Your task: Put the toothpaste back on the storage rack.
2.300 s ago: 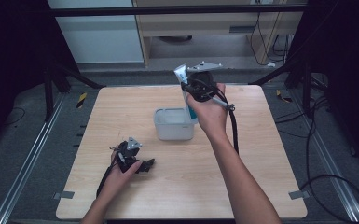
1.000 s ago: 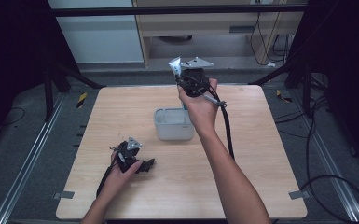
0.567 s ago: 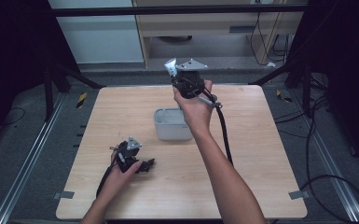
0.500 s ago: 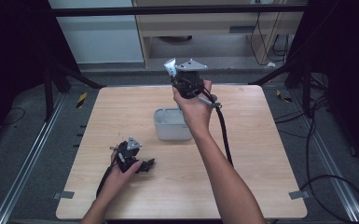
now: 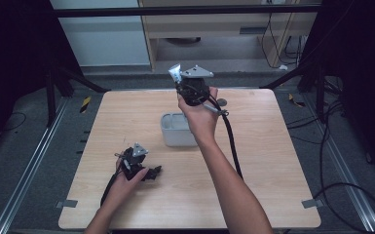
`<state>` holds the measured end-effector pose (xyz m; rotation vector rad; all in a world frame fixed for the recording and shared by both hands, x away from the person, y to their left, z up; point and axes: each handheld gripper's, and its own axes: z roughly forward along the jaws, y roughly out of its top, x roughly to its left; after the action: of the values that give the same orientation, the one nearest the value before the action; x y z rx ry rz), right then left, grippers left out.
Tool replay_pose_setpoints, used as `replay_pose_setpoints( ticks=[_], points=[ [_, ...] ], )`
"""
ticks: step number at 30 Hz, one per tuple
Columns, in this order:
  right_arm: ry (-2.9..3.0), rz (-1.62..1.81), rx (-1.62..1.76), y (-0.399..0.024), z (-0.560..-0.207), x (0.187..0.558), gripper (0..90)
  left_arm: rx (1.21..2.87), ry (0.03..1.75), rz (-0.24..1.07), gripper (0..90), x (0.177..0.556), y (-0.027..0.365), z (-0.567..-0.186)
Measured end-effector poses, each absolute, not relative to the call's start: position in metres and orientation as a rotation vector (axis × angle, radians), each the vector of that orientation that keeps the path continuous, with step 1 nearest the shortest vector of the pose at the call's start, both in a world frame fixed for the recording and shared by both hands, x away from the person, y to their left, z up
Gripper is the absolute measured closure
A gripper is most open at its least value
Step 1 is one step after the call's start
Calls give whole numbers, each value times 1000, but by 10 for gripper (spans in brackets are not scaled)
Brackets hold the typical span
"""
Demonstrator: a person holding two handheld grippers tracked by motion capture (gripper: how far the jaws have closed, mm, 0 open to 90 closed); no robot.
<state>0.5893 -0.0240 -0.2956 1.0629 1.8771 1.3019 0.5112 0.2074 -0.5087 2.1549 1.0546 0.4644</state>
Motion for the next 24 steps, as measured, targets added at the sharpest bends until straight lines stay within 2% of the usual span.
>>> replay_pose_setpoints(
  ticks=[14,24],
  points=[
    [1881,1303,1067,-17,-305,594,796,2155,1054,465,0,511,207,-509],
    [1897,1295,1105,-16,-326,597,795,2156,1054,464,0,511,207,-509]
  ],
)
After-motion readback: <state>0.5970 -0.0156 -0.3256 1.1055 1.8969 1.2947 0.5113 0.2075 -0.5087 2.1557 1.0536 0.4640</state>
